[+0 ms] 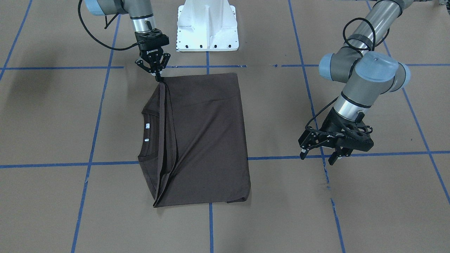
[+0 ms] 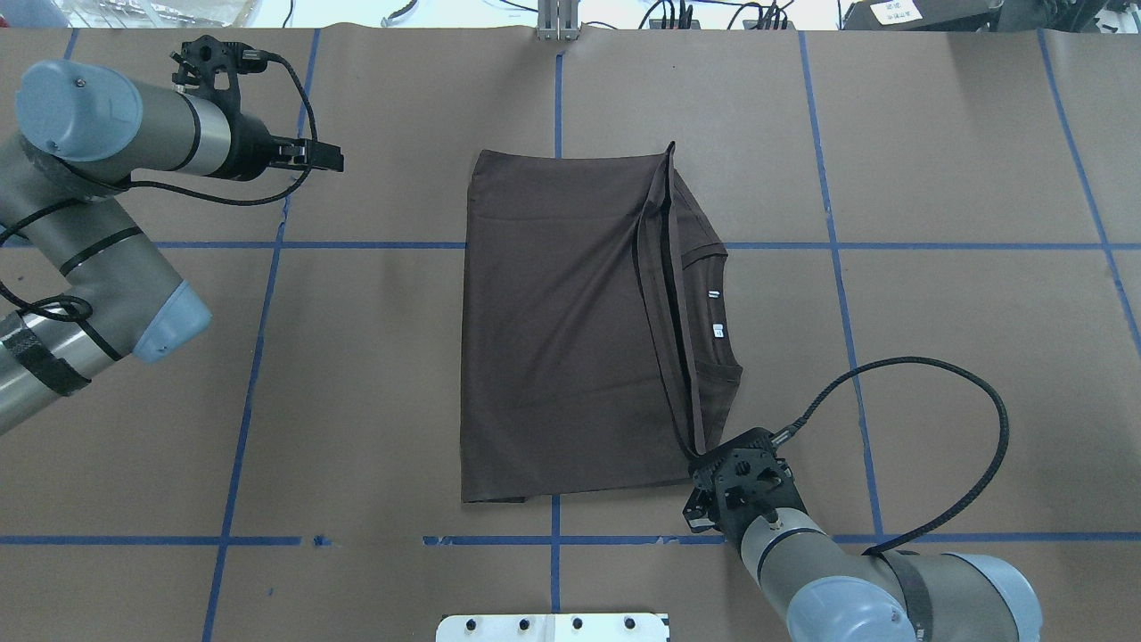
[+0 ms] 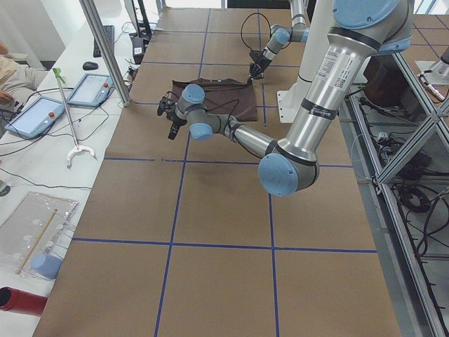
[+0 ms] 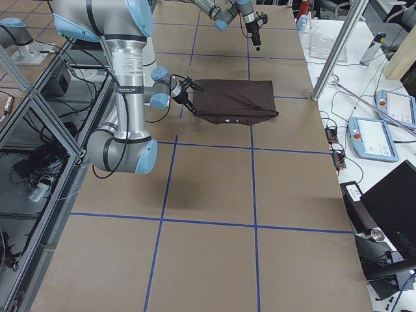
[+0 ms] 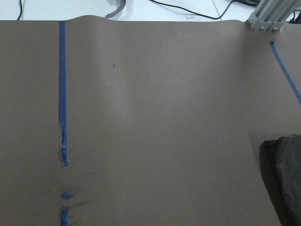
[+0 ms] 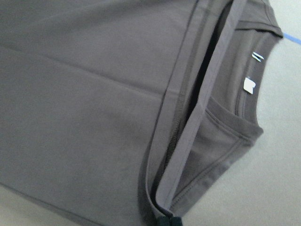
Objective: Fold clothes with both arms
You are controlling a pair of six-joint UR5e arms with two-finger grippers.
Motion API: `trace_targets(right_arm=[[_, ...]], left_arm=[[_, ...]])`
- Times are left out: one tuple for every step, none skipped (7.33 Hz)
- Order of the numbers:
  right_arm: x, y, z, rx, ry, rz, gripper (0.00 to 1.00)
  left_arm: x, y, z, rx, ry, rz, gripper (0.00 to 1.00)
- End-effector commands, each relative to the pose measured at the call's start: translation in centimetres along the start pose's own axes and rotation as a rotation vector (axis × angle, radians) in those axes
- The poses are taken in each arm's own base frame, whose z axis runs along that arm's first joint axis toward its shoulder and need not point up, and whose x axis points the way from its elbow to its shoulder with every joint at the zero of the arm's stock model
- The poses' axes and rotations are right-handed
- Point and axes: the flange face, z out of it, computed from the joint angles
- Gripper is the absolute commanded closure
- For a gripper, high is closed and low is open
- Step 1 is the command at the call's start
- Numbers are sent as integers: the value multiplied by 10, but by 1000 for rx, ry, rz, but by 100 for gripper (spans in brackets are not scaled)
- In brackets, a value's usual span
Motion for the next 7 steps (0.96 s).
trace_targets(right_arm=[[-1, 17, -4, -21, -7, 217, 100], [-3, 18, -6, -25, -13, 242, 100], [-6, 17, -8, -27, -21, 245, 58], [-5, 14, -10, -24, -25, 244, 1], [-5, 5, -22, -22, -50, 255, 0], [7, 6, -31, -23, -49, 254, 0], [14, 2, -42, -22, -59, 256, 0]], left_arm=[[2, 4, 3, -7, 1, 3, 0], [1, 6, 5, -10, -2, 3, 0], [5, 10, 8, -18, 2, 8, 0], [7, 13, 10, -23, 4, 11, 0], [7, 14, 10, -23, 4, 11, 0], [8, 14, 10, -22, 7, 12, 0], [8, 14, 10, -22, 7, 12, 0]])
